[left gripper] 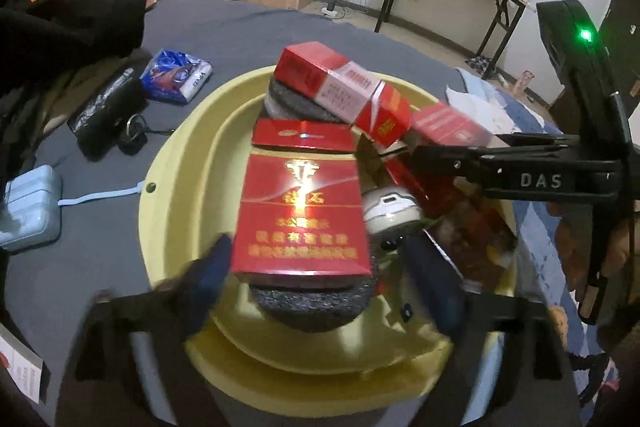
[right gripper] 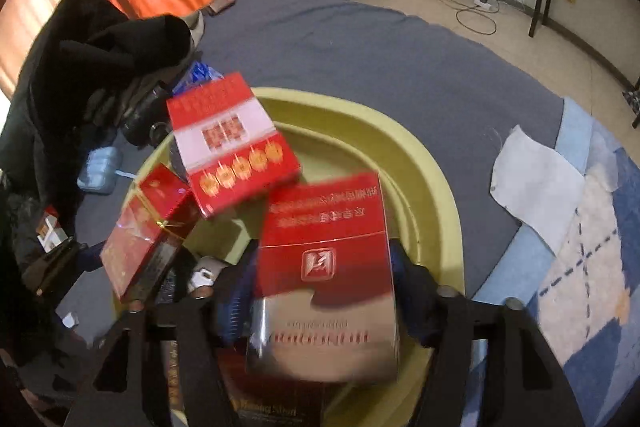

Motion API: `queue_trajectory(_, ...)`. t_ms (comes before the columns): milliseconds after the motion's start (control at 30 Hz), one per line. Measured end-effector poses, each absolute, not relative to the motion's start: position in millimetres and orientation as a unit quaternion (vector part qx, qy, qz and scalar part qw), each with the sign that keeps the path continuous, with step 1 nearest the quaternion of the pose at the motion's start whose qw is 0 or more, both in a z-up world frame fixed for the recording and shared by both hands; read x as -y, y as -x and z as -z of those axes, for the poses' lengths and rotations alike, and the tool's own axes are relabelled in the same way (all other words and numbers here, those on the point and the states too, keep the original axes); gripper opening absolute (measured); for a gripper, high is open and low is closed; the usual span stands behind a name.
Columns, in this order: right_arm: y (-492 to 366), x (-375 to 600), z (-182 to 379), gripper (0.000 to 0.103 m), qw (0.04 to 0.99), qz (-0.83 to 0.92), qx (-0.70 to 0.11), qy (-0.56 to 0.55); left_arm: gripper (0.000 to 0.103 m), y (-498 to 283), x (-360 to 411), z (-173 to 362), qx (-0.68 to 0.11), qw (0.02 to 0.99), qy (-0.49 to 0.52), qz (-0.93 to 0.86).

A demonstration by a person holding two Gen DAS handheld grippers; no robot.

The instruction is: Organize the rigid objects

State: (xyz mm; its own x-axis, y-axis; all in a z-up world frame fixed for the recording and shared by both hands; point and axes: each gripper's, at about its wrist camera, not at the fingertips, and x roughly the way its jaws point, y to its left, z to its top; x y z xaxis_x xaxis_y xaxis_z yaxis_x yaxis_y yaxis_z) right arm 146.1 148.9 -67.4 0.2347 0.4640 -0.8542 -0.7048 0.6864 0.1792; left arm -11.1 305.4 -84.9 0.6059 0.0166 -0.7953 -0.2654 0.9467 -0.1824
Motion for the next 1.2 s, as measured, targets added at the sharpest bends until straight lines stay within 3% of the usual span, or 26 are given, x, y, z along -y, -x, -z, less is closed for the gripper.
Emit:
queue_trajectory(33, -144, -145, 62, 0.087, 0.781, -0.378, -0.483, 0.117, 0.101, 16, -305, 79, -0.426, 0.890, 0.141, -0.087)
queue_trajectory(67, -140, -139, 55, 0.095, 0.790, -0.377, -0.470, 0.115, 0.102, 20, -305, 73, -0.416, 0.894, 0.139, -0.094)
queue_trajectory(200, -120, -102, 18, 0.102, 0.827, -0.383, -0.397, 0.106, 0.103, 44, -307, 47, -0.368, 0.904, 0.187, -0.107)
queue_trajectory(333, -83, -52, 4, 0.103, 0.844, -0.413, -0.315, 0.131, 0.103, 70, -271, 42, -0.355, 0.897, 0.221, -0.147)
queue_trajectory(600, -27, -19, 73, 0.103, 0.795, -0.442, -0.327, 0.257, 0.103, 100, -179, 99, -0.422, 0.866, 0.178, -0.199)
queue_trajectory(900, -43, -31, 115, 0.103, 0.798, -0.426, -0.335, 0.264, 0.103, 75, -192, 145, -0.434, 0.852, 0.176, -0.236)
queue_trajectory(1200, -53, -42, 143, 0.103, 0.797, -0.416, -0.358, 0.250, 0.103, 52, -192, 148, -0.424, 0.856, 0.151, -0.256)
